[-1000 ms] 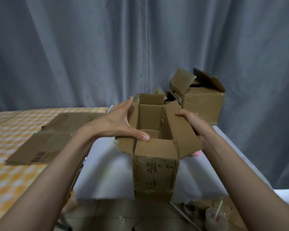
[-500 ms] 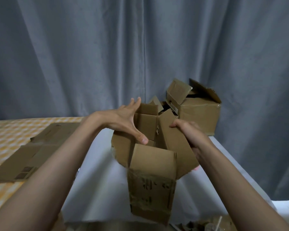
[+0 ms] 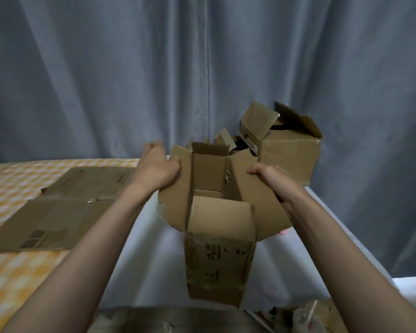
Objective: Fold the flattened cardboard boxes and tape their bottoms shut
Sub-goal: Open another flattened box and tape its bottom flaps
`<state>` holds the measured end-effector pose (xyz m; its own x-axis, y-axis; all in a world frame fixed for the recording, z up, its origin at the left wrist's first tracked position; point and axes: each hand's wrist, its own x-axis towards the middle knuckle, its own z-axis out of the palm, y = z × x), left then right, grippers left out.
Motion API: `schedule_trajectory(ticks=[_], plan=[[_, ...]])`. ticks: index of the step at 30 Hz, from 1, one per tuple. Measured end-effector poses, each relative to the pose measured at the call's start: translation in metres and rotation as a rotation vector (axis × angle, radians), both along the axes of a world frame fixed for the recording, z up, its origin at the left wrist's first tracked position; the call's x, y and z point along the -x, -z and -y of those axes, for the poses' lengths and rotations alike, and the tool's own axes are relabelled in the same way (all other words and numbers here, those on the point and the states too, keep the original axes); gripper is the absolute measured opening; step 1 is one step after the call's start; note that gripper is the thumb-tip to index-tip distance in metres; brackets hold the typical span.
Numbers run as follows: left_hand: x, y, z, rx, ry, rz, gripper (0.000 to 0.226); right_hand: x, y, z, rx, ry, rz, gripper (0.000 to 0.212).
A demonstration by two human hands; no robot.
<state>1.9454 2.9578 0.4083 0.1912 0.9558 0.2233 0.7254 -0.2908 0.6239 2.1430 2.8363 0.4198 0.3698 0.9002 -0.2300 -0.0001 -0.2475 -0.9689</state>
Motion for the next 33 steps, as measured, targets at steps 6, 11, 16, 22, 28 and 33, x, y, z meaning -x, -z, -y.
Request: schedule_trajectory(ticks=[6,11,16,22,28,33], plan=[[0.011,-0.001,0.036,0.44,0.109,0.515,0.026,-0.003,0.012,-0.003,0.036,-0.024,0.01,0.022],[0.003,-0.011,0.043,0.373,0.149,0.449,0.024,0.009,0.041,-0.01,0.009,0.012,-0.031,0.015],[0.033,0.002,0.027,0.349,0.041,0.391,0.019,0.031,0.057,-0.023,-0.031,-0.075,-0.107,0.018],[0.059,0.025,0.026,0.413,-0.087,0.431,0.023,0.05,0.057,-0.04,-0.038,-0.126,-0.125,0.02],[0.066,0.035,0.038,0.572,-0.009,0.57,0.022,0.034,0.05,-0.049,-0.01,-0.075,-0.076,0.015],[0.063,0.049,0.028,0.281,-0.061,0.296,0.031,0.032,0.052,-0.05,0.037,-0.152,-0.093,0.018]])
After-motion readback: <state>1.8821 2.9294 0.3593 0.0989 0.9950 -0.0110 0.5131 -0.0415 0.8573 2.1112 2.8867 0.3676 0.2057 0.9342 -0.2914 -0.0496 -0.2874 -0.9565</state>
